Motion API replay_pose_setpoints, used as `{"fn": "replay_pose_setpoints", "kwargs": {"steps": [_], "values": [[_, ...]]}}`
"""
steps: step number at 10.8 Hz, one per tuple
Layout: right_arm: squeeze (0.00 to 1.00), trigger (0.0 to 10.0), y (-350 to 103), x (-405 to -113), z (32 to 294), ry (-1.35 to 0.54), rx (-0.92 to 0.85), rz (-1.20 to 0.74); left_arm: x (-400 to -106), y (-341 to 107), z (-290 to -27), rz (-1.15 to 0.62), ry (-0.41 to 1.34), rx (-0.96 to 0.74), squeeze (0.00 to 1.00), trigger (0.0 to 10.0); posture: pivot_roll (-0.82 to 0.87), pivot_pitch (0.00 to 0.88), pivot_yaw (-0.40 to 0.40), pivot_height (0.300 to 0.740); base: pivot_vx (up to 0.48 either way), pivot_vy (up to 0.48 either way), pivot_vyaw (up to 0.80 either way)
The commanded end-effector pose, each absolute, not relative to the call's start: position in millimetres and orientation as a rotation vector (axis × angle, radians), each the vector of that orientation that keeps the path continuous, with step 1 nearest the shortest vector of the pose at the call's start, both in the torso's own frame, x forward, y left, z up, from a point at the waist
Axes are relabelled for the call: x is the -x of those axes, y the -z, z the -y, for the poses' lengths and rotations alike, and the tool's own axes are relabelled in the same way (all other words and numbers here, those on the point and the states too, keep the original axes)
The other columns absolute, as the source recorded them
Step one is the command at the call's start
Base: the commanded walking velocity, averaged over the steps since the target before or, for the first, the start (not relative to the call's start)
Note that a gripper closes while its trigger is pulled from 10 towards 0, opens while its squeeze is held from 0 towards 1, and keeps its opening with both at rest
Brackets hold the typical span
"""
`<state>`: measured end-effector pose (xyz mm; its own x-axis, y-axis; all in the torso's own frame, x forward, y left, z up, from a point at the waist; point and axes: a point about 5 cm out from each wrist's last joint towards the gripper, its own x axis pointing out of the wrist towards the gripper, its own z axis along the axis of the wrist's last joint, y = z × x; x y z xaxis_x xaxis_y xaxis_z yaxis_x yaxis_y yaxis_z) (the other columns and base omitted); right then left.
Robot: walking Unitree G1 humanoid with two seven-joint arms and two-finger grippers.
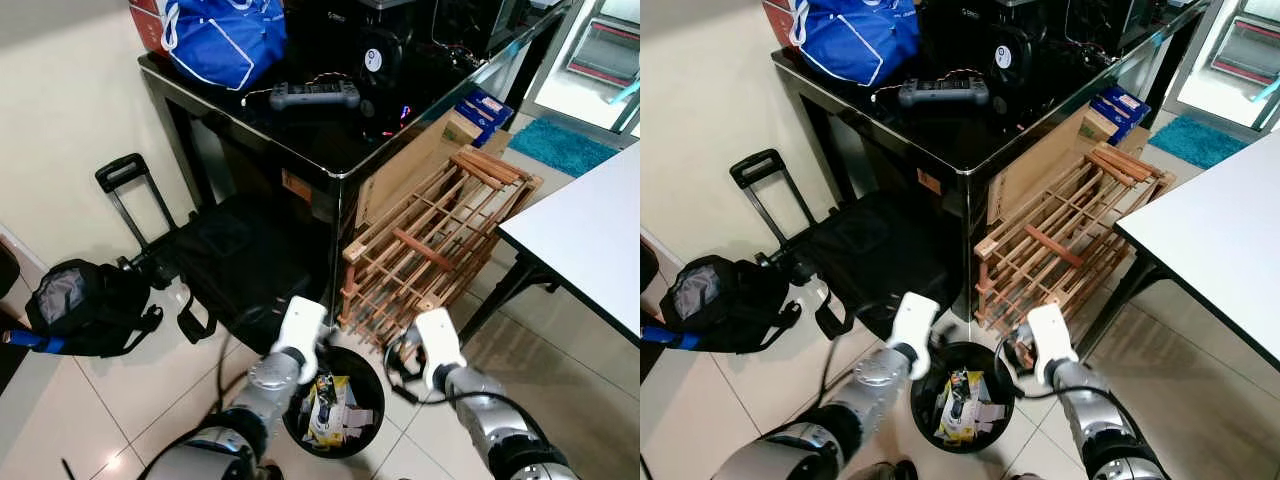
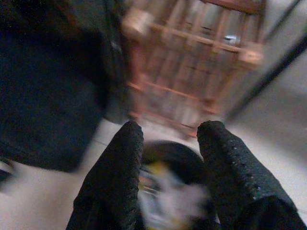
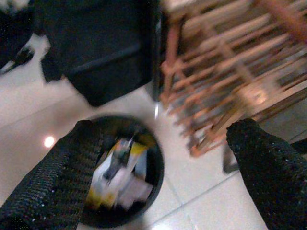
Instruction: Picking trash to rubbish bin
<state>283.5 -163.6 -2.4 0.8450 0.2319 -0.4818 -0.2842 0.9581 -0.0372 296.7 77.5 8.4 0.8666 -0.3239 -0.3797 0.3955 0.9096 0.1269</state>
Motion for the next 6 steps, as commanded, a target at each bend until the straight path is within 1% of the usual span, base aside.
{"fn": "replay_pose_setpoints", "kwargs": {"steps": [1,2,3,4,6], "values": [[0.0,10.0,-19,-298,169,-0.189,0.085,-0.357,-309,-27,-91,-0.198,0.313,-0.303,0.0,10.0,-0.1,0.112,0.042,0.74,0.0,0.0,0.0],[0.0,10.0,-35,-308,176,-0.098,0.066,-0.242,-310,-26,-108,-0.228,0.263,-0.094,0.0,10.0,-0.09,0.105,0.042,0.74,0.0,0.0,0.0],[0.0,10.0,-45,-313,182,-0.03,0.045,-0.175,-307,-36,-128,-0.09,0.232,-0.029,0.0,10.0,-0.08,0.097,0.04,0.74,0.0,0.0,0.0],[0.0,10.0,-48,-314,183,-0.015,0.05,-0.145,-306,-36,-134,-0.075,0.21,-0.041,0.0,10.0,-0.07,0.091,0.038,0.74,0.0,0.0,0.0],[0.0,10.0,-50,-316,185,0.004,0.038,-0.125,-318,-41,-158,-0.141,0.066,-0.042,0.0,10.0,-0.05,0.075,0.025,0.74,0.0,0.0,0.0]]}}
